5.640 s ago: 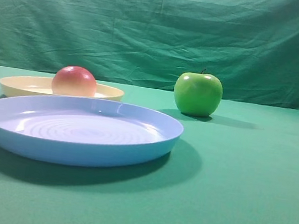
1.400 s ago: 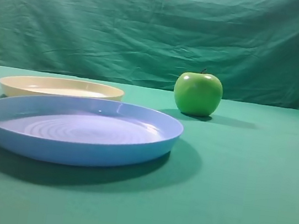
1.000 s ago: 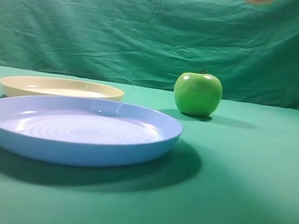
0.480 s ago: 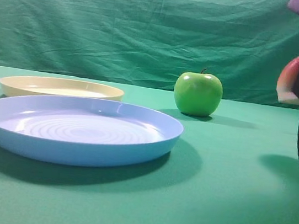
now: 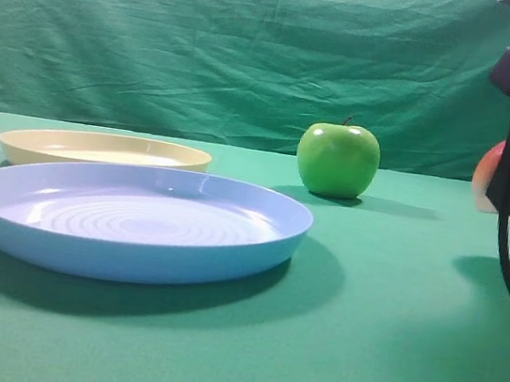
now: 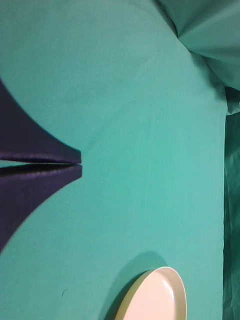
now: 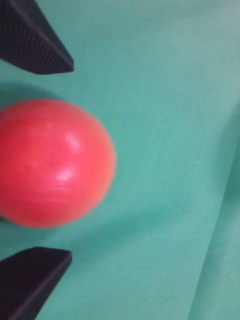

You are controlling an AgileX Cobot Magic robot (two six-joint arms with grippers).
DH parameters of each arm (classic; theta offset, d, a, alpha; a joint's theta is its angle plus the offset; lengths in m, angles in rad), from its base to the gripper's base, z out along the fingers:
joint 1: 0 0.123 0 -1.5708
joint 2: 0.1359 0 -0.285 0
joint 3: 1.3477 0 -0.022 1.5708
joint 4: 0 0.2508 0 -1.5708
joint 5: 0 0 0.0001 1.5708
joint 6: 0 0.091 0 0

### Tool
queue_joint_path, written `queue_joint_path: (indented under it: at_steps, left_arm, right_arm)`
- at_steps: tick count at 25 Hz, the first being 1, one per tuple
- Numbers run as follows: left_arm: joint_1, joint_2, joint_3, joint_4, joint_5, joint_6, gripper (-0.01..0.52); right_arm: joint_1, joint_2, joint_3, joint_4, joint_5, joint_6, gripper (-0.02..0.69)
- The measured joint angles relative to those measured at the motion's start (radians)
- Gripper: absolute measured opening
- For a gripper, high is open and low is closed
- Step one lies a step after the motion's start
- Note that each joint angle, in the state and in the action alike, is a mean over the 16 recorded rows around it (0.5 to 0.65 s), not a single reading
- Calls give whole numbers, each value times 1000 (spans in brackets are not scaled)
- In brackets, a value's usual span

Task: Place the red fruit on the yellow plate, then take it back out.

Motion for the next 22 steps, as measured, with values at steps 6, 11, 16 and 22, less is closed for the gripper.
queue_joint_path:
  at_steps: [6, 11, 16, 22]
  left_arm:
    - [0, 0, 0, 0, 0, 0, 0]
    - [0, 0, 0, 0, 0, 0, 0]
    - [0, 0, 0, 0, 0, 0, 0]
    - [0, 0, 0, 0, 0, 0, 0]
  right_arm:
    - [0, -45, -90, -3, 131, 1, 561]
    - [0, -119, -198, -5, 292, 2, 454]
    - [0, -223, -286, -6, 439, 2, 285]
    - [0, -361, -329, -4, 550, 6, 108]
